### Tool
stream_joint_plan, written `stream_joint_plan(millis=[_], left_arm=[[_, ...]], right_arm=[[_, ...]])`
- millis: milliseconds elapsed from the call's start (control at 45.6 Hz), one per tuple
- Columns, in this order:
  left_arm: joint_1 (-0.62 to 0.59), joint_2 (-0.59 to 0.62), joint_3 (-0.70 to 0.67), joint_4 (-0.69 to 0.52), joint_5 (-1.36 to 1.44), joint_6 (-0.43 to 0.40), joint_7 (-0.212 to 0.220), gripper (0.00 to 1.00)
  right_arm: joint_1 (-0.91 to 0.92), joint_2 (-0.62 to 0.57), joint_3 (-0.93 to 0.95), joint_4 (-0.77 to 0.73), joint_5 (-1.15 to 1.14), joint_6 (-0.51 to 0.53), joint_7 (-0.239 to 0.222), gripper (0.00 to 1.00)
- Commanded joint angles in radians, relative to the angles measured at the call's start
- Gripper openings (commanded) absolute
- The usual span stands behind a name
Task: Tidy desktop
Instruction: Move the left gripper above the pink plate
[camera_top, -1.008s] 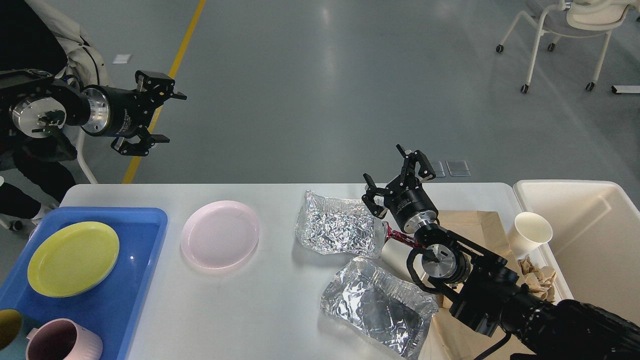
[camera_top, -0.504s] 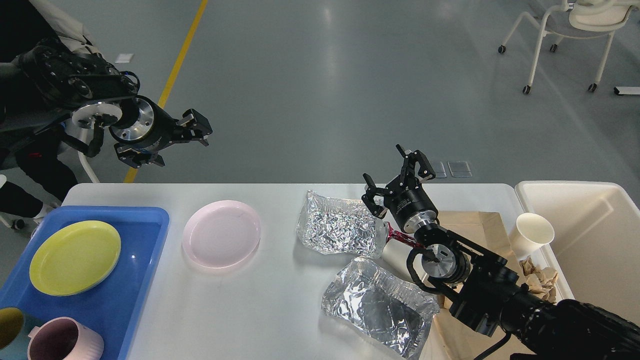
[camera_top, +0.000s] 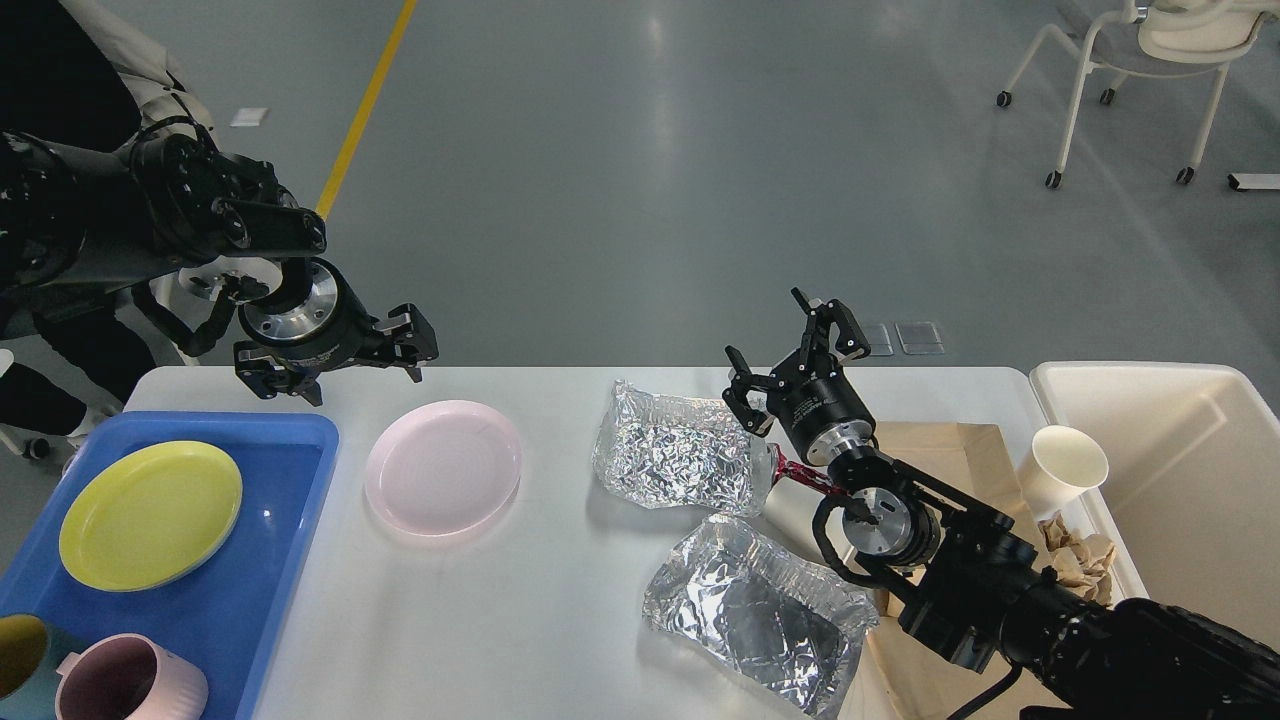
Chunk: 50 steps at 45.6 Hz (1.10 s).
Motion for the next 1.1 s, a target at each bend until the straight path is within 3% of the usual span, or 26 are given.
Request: stream_joint_plan(millis=[0,1073], left_arm=[[0.011,-0.009,-0.004,0.0,0.011,-0.004,0.0,0.97],[0.041,-0.012,-0.007,-0.002,0.015,-0.002,-0.005,0.97]], right_arm=[[0.0,0.0,0.0,0.0,0.0,0.0,0.0,1.0],[0.0,0.0,0.0,0.0,0.001,0.0,0.0,1.0]])
